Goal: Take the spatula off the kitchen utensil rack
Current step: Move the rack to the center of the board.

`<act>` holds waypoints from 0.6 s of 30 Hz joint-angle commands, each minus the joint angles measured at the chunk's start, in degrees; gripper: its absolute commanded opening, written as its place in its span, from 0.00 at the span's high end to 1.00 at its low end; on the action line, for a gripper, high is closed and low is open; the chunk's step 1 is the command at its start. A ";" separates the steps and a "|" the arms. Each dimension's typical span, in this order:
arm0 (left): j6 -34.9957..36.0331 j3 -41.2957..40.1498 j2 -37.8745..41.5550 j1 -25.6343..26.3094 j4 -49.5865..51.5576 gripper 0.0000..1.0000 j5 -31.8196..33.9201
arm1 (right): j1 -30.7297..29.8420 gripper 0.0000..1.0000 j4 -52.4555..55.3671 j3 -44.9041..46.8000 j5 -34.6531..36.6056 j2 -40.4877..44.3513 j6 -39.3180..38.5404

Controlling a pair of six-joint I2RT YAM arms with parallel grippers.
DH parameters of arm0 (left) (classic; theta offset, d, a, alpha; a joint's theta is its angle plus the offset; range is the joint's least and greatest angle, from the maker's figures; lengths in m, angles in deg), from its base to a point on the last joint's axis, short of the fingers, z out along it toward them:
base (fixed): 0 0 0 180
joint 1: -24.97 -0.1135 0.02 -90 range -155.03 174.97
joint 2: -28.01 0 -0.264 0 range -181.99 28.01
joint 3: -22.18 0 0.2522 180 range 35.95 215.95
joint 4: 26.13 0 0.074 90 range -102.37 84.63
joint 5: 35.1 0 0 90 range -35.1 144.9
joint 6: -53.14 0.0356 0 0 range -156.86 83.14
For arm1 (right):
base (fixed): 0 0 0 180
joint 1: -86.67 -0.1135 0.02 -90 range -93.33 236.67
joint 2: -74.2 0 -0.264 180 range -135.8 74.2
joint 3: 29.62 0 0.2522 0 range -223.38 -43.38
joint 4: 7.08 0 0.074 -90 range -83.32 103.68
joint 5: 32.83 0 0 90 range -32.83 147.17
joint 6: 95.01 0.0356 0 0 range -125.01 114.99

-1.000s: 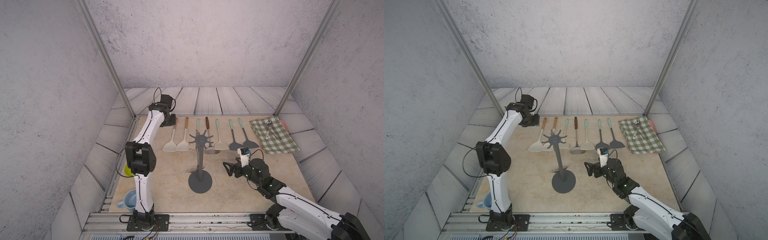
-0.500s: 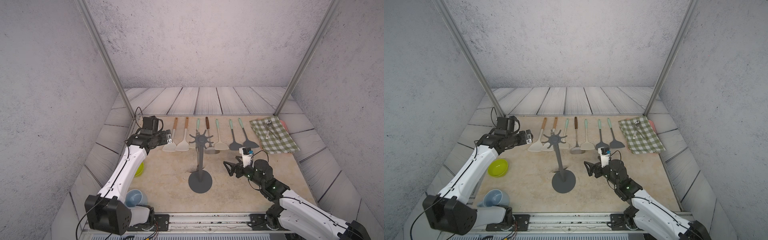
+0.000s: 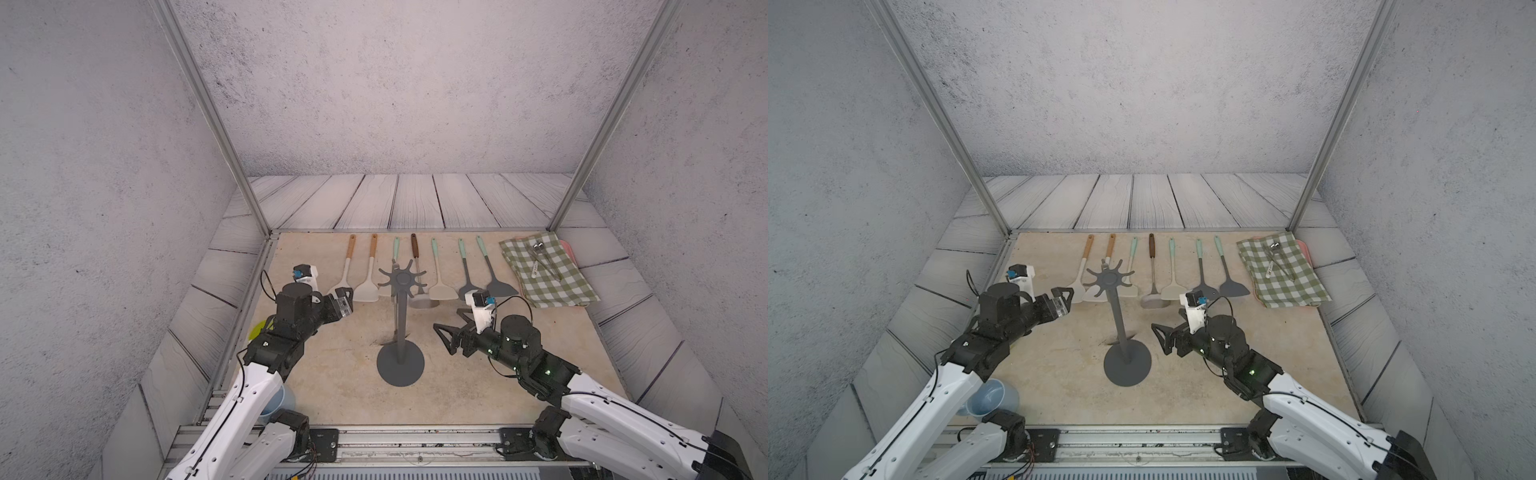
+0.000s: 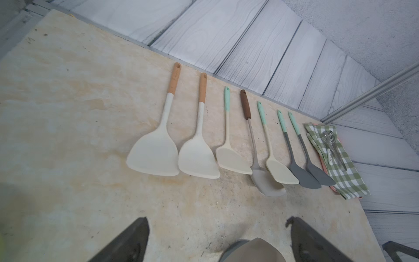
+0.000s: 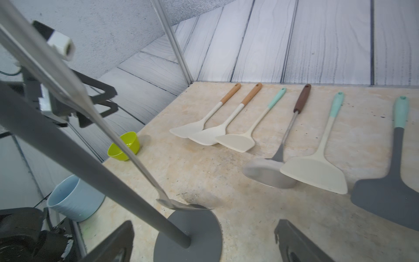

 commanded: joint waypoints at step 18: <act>3.60 -12.46 2.43 4.51 -19.93 0.01 -0.17 | -14.33 0.08 -12.24 -3.36 14.06 -19.34 -7.63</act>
